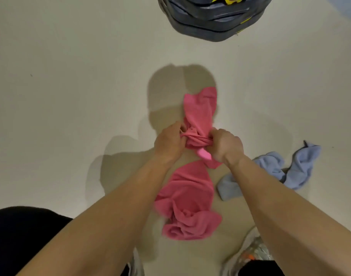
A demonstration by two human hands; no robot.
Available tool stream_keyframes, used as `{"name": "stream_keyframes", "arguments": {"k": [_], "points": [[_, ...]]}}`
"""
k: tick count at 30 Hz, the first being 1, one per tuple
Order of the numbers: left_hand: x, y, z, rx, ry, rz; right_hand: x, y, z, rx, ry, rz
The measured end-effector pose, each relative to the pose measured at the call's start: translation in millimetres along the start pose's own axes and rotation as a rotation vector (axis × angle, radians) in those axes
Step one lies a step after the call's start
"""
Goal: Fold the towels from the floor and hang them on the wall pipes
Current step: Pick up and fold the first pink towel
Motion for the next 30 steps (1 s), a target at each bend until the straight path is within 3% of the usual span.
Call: {"name": "stream_keyframes", "arguments": {"k": [5,15,20,25,30], "points": [[101.9,113.3,91.7,-0.127,-0.004,-0.08,82.3,125.4,-54.8,0.002,-0.132,-0.087],[326.9,327.7,287.2,-0.335,-0.051,-0.22,395.2,400.7,-193.1,0.035,-0.41,0.119],[396.0,414.4,338.2,-0.56,-0.074,-0.281,478.1,519.8,-229.8,-0.095,-0.546,0.37],[453.5,491.4,348.9,-0.765,-0.087,-0.203,510.7,607.8,-261.3,-0.14,-0.664,0.673],[477.5,521.6,341.2,-0.665,-0.082,-0.274,554.3,675.7,-263.0,-0.179,-0.697,0.895]]}}
Point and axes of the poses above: each hand's wrist, its own y-axis away from the middle knuckle, its own x-axis out of the back of the hand, z = x × y, the point moved 10 cm from there along -y, towards the middle knuckle, and after that the axes turned 9 degrees about x, right-handed, at the moved point
